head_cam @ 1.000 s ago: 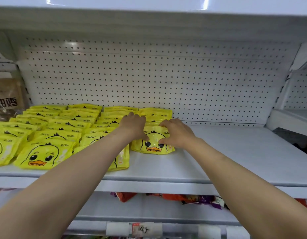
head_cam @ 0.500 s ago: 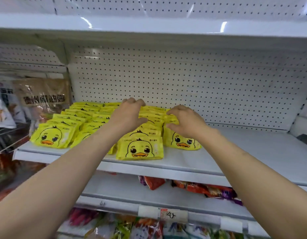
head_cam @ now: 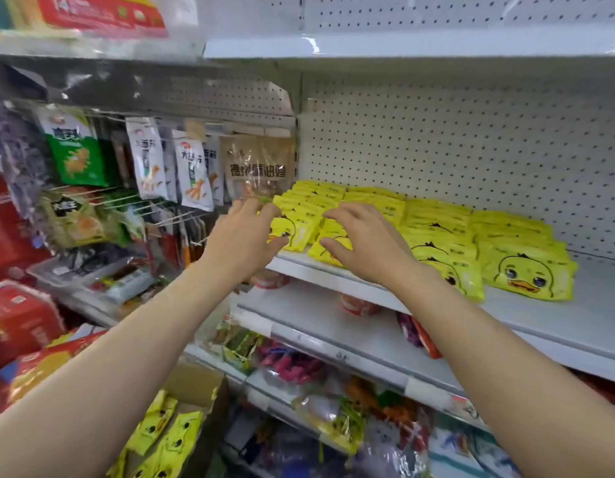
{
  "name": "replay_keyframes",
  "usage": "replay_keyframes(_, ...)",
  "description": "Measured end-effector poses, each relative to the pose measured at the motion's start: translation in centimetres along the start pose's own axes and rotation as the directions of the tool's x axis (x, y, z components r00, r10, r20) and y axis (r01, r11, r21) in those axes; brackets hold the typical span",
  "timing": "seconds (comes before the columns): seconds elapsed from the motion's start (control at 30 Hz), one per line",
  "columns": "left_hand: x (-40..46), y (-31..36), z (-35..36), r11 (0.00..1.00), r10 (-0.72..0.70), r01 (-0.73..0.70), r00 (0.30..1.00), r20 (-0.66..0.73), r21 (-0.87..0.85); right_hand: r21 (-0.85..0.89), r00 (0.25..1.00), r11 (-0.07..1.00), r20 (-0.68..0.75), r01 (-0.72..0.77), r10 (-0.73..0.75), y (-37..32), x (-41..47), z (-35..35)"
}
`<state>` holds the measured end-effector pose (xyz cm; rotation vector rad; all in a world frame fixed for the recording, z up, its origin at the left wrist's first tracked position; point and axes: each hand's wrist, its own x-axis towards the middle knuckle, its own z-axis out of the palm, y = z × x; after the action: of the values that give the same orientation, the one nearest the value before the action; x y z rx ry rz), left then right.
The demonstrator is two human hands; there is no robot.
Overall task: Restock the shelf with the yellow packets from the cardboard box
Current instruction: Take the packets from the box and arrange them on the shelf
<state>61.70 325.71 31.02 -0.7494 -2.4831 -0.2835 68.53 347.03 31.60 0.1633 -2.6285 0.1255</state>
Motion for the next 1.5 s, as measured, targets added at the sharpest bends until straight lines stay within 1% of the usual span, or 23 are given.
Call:
replay_keyframes(0.17,-4.6,-7.8,-1.7,0.99,-0.117,0.114,0.993,0.023,0.085,0.093,0.991,0.988,0.037,0.121,-0.125,-8.3,3.3,4.0)
replay_keyframes(0.33,-8.0,-14.6,-1.5,0.957,-0.269,0.261,0.961,0.06,0.125,0.154,0.959,0.953,0.076,0.26,-0.273,-15.1,7.0,8.8)
replay_keyframes(0.5,-10.3,-21.1,0.6,0.908,-0.406,0.385,0.907,0.116,0.166,0.222,0.907,0.909,0.154,0.354,-0.391,-20.4,11.5,15.3)
replay_keyframes(0.6,-11.4,-25.3,3.0,0.873,-0.474,0.45,0.873,0.113,0.19,0.291,0.874,0.879,0.201,0.378,-0.442,-23.1,14.1,20.8)
replay_keyframes(0.7,-12.5,-29.3,6.6,0.819,-0.569,0.541,0.811,0.14,0.191,0.347,0.829,0.859,0.288,0.377,-0.48,-25.4,16.8,27.2)
replay_keyframes(0.83,-14.5,-34.6,13.1,0.747,-0.665,0.63,0.7,0.261,0.212,0.385,0.748,0.841,0.407,0.38,-0.525,-27.5,18.9,36.4)
replay_keyframes(0.93,-17.3,-37.3,18.6,0.693,-0.715,0.681,0.606,0.349,0.237,0.436,0.66,0.834,0.521,0.339,-0.541,-28.5,18.6,43.5)
replay_keyframes(1.0,-19.5,-38.1,22.4,0.631,-0.755,0.736,0.509,0.412,0.246,0.466,0.583,0.829,0.596,0.309,-0.552,-28.8,17.5,48.2)
replay_keyframes(1.1,-23.3,-38.7,27.5,0.546,-0.785,0.795,0.376,0.492,0.264,0.464,0.446,0.845,0.718,0.267,-0.535,-29.0,15.0,54.2)
replay_keyframes(1.2,-27.5,-38.2,32.3,0.477,-0.773,0.835,0.251,0.582,0.273,0.454,0.306,0.863,0.808,0.224,-0.504,-28.9,11.7,59.5)
replay_keyframes(1.27,-30.2,-37.3,35.1,0.42,-0.74,0.866,0.154,0.655,0.272,0.434,0.213,0.875,0.854,0.213,-0.475,-28.5,9.3,62.3)
replay_keyframes(1.33,-32.8,-36.3,37.7,0.371,-0.695,0.889,0.074,0.715,0.268,0.408,0.129,0.888,0.889,0.214,-0.44,-28.0,7.3,64.6)
replay_keyframes(1.4,-34.8,-35.3,39.9,0.312,-0.657,0.913,0.006,0.754,0.264,0.408,0.06,0.888,0.901,0.214,-0.429,-27.5,5.8,66.9)
replay_keyframes(1.5,-36.8,-34.6,42.8,0.21,-0.615,0.939,-0.089,0.784,0.271,0.409,-0.008,0.882,0.908,0.234,-0.419,-27.3,4.4,69.8)
